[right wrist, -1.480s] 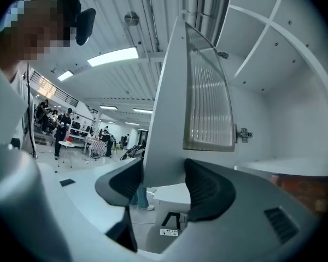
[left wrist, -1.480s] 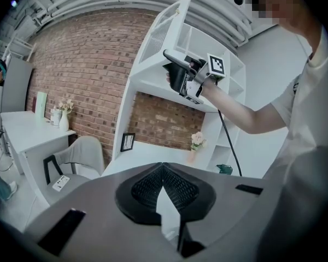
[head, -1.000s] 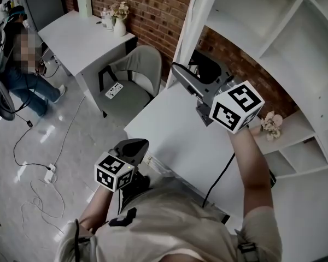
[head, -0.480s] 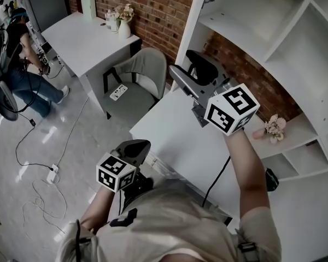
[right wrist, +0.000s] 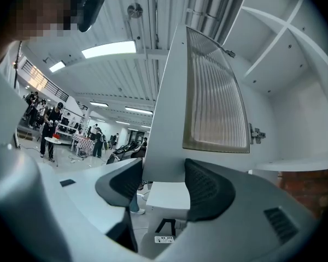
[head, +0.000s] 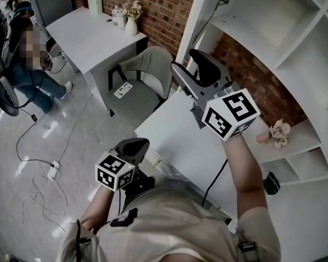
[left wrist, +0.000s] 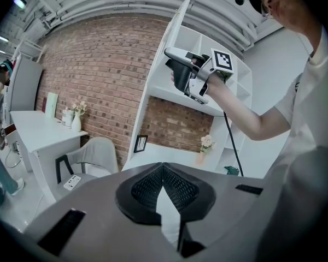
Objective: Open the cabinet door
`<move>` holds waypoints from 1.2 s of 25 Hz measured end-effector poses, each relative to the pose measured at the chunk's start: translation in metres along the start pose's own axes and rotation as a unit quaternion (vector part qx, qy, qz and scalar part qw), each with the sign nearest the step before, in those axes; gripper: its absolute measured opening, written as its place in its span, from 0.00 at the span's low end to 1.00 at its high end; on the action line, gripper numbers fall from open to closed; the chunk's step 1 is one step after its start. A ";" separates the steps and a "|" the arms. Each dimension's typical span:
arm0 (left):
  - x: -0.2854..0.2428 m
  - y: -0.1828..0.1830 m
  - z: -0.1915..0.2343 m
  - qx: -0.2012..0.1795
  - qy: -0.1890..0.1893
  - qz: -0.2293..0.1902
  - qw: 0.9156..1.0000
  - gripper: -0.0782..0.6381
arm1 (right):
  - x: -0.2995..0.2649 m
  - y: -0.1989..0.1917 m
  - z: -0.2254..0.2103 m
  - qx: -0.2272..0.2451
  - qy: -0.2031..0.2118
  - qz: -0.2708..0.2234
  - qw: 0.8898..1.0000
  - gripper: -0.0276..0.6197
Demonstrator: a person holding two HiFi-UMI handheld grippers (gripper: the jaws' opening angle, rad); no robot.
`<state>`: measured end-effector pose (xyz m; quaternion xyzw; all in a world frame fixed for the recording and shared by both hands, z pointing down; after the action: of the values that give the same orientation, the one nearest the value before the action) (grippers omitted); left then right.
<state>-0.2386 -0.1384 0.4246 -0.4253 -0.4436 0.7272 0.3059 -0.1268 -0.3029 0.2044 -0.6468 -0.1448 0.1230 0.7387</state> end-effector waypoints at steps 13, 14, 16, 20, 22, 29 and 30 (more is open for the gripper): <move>0.007 0.003 0.026 0.013 0.015 -0.004 1.000 0.13 | -0.027 0.000 0.009 0.001 -0.022 -0.010 1.000 0.43; 0.007 0.002 0.029 0.017 0.016 -0.005 1.000 0.13 | -0.030 0.000 0.009 0.001 -0.022 -0.010 1.000 0.43; 0.009 0.001 0.033 0.022 0.020 -0.005 1.000 0.13 | -0.037 0.001 0.009 0.003 -0.022 -0.010 1.000 0.43; 0.014 -0.001 0.043 0.036 0.027 -0.005 0.999 0.13 | -0.055 0.001 0.010 0.004 -0.024 -0.006 1.000 0.43; 0.016 0.001 0.047 0.045 0.028 -0.008 0.999 0.13 | -0.064 0.002 0.009 0.005 -0.025 -0.006 1.000 0.42; 0.019 -0.006 0.062 0.052 0.045 -0.003 0.998 0.13 | -0.073 -0.001 0.011 0.008 -0.026 -0.013 1.000 0.42; 0.019 -0.006 0.063 0.052 0.045 -0.002 0.998 0.13 | -0.073 -0.001 0.011 0.008 -0.023 -0.014 1.000 0.42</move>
<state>-0.3028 -0.1447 0.4386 -0.4401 -0.3919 0.7288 0.3486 -0.1991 -0.3196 0.2027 -0.6354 -0.1695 0.1289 0.7422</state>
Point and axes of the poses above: the fingertips, and each gripper's own axes: x backward along the fingers, z to its left, y out of its top, the point moved 7 cm from there along x, backward along the fingers, and after that the axes turned 4 degrees about y, right-handed, at the moved point
